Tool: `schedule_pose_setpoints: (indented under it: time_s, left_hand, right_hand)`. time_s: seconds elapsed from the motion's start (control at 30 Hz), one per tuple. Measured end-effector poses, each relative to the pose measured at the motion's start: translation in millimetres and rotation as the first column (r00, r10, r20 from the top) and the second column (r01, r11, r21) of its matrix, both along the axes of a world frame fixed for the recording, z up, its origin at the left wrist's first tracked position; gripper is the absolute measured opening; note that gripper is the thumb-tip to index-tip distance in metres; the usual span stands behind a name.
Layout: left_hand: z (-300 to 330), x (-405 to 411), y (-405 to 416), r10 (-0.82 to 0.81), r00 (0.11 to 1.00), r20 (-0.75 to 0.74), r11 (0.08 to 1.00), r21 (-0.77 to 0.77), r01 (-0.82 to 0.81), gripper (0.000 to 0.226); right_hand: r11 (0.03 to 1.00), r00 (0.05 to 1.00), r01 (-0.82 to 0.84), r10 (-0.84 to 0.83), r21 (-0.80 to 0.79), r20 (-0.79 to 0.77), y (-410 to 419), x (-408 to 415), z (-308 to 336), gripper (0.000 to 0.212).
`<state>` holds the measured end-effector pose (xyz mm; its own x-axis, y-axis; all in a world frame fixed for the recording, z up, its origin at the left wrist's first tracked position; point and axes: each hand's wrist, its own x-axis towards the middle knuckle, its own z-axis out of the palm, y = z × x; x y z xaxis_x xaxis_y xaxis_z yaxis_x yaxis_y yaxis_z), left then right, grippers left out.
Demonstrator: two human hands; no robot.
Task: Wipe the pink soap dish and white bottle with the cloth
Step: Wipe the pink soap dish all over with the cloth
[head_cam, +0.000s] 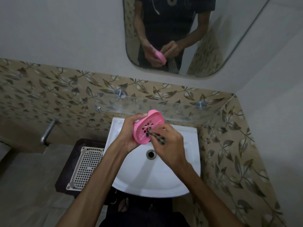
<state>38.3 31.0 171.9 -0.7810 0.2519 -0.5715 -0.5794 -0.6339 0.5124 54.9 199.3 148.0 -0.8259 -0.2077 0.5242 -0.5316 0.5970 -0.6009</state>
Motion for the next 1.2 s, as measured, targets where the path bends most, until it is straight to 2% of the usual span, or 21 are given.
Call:
schedule_pose_setpoints:
  time_s: [0.07, 0.13, 0.17, 0.27, 0.3, 0.4, 0.53, 0.63, 0.77, 0.87, 0.9, 1.0, 1.03, 1.1, 1.13, 1.2]
  left_hand:
    - [1.8, 0.4, 0.8, 0.000, 1.000, -0.009, 1.000, 0.002, 0.000, 0.025]
    - [2.4, -0.1, 2.9, 0.012, 1.000, -0.013, 1.000, -0.015, -0.012, 0.025]
    - [2.7, -0.3, 3.4, 0.023, 1.000, -0.002, 1.000, -0.004, -0.023, 0.025]
    - [1.5, -0.8, 1.5, 0.032, 0.999, 0.025, 0.999, 0.022, -0.032, 0.028]
    - [0.9, -0.8, 1.1, 0.023, 1.000, 0.015, 1.000, 0.019, -0.024, 0.028]
    - [-0.2, -1.4, 2.7, 0.019, 1.000, -0.018, 1.000, -0.012, -0.019, 0.025]
    - [-1.7, 0.5, 3.5, 0.015, 0.999, -0.032, 1.000, -0.011, -0.015, 0.025]
    - [0.6, 1.3, 7.1, 0.018, 0.998, -0.052, 0.999, -0.034, -0.020, 0.027]
    - [-0.8, 0.8, 6.2, 0.045, 0.998, -0.054, 0.999, -0.010, -0.045, 0.028]
    - [-0.6, 1.5, 9.3, 0.045, 0.996, -0.076, 0.998, -0.046, -0.049, 0.032]
    - [-0.5, 1.9, 9.9, 0.055, 0.996, -0.074, 0.998, -0.039, -0.058, 0.031]
    - [-1.3, 3.4, 8.2, 0.064, 0.996, -0.061, 0.998, 0.013, -0.063, 0.027]
    - [-1.5, 3.2, 8.7, 0.069, 0.995, -0.068, 0.998, 0.019, -0.067, 0.025]
    - [-2.1, 2.0, 10.8, 0.085, 0.994, -0.071, 0.996, 0.025, -0.083, 0.024]
    - [-2.7, 1.8, 11.0, 0.096, 0.994, -0.059, 0.995, 0.038, -0.094, 0.027]
    - [-2.6, 1.1, 8.6, 0.101, 0.994, -0.049, 0.994, 0.047, -0.099, 0.034]
  right_hand:
    - [1.000, 1.000, -0.005, 0.005, -0.014, -0.014, 2.3, -3.3, -0.8, 0.016]
    - [0.993, 0.994, 0.107, -0.106, -0.059, 0.014, 5.4, -8.9, 1.3, 0.019]
    - [0.992, 0.994, 0.108, -0.108, -0.058, 0.015, 3.6, -8.0, 1.2, 0.018]
    - [0.999, 0.997, -0.051, 0.052, 0.016, -0.058, -4.5, 2.1, -3.0, 0.017]
    - [0.999, 0.997, -0.045, 0.045, 0.011, -0.066, -2.6, -0.9, -3.1, 0.017]
    - [0.992, 0.993, 0.105, -0.108, -0.065, -0.046, 3.3, -9.0, -1.4, 0.020]
    - [0.998, 0.993, -0.063, 0.062, -0.010, -0.100, 1.8, -2.4, -5.4, 0.016]
    - [0.989, 0.992, 0.099, -0.106, -0.110, -0.065, 8.3, -10.8, -0.6, 0.016]
    - [0.998, 0.994, -0.061, 0.060, -0.013, -0.095, 1.3, 1.7, -3.2, 0.019]
    - [0.987, 0.991, 0.120, -0.126, -0.112, -0.050, 8.6, -8.3, 3.0, 0.018]
    - [0.986, 0.992, 0.115, -0.120, -0.119, -0.029, 7.2, -6.4, 2.7, 0.017]
    - [0.997, 0.997, -0.062, 0.060, -0.040, -0.039, -0.7, 5.8, -1.3, 0.016]
    - [0.998, 0.998, -0.042, 0.040, -0.043, -0.044, -0.3, 3.2, -1.4, 0.016]
    - [0.988, 0.995, 0.101, -0.103, -0.119, -0.007, 1.1, -2.4, -0.8, 0.016]
    - [0.985, 0.994, 0.110, -0.109, -0.132, 0.015, -0.3, -2.0, -1.1, 0.016]
    - [0.998, 0.999, -0.034, 0.035, -0.061, 0.014, -6.3, 5.4, -3.2, 0.016]
